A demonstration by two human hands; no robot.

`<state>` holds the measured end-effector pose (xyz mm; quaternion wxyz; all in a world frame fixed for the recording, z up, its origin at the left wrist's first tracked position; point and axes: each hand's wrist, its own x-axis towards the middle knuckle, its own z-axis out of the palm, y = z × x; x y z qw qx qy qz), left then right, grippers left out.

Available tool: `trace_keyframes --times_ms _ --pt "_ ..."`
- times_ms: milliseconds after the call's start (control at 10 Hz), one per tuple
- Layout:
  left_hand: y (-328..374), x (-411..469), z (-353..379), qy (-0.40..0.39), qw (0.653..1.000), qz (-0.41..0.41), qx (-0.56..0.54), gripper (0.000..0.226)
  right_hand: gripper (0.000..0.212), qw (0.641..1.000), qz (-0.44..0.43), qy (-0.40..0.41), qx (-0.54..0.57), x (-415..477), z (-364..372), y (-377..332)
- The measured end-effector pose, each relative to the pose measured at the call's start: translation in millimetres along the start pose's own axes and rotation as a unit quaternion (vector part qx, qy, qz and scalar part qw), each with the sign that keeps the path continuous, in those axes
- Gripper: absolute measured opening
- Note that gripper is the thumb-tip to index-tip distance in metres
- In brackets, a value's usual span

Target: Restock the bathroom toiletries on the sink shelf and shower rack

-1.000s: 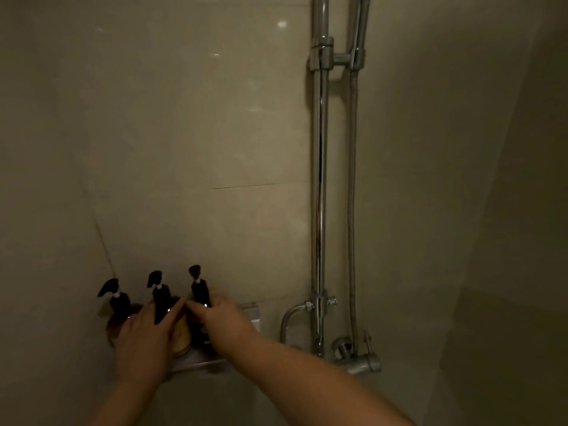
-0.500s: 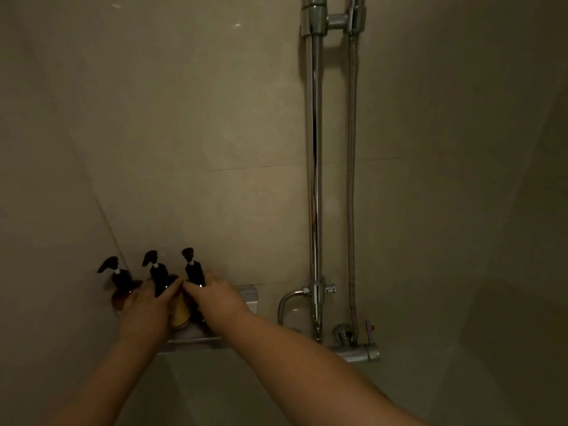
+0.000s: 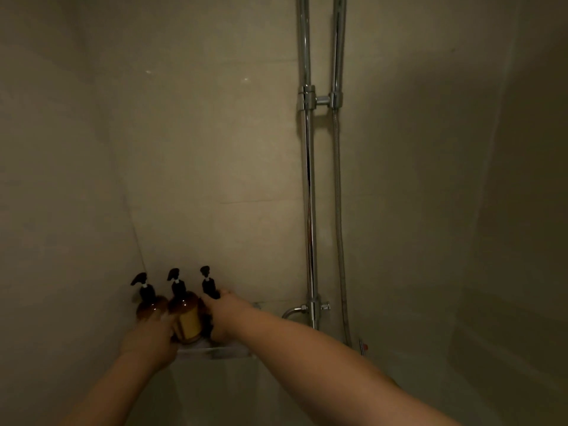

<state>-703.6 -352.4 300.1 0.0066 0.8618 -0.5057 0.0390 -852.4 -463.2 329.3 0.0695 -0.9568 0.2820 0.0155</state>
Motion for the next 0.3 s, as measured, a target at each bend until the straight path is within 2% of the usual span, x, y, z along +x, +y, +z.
trace_keyframes --times_ms 200,300 --pt "-10 -26 -35 -0.007 0.999 -0.039 -0.002 0.109 0.088 0.998 -0.008 0.022 -0.058 -14 -15 -11" --pt "-6 -33 -41 -0.02 0.998 -0.055 -0.014 0.117 0.085 0.998 -0.007 0.032 -0.06 -24 -20 -14"
